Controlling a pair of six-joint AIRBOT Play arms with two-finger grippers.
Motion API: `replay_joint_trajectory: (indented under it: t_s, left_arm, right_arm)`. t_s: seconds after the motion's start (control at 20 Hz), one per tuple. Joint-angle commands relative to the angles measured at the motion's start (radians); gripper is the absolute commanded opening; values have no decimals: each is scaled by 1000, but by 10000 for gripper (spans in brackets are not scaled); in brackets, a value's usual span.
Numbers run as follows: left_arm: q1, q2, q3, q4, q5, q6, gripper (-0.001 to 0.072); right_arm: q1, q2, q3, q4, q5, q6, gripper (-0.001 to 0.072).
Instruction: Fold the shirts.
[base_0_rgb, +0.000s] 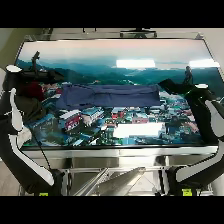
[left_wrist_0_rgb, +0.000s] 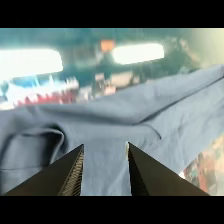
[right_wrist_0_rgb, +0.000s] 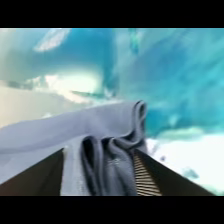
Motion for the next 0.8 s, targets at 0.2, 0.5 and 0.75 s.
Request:
replay_joint_trajectory:
  t_s: [0.2,0.5,0.75]
  left_arm:
    - [50,50,12,-8,-55,-72,284]
    - [5,50,11,-7,-93,-69,12]
    - [-72,50,10,-6,-92,-69,12]
  right_arm:
    - [-15,-46,55,-153,125,129,658]
    - [43,-161,148,-145,216,199,658]
    - [68,-182,171,-146,228,226,233]
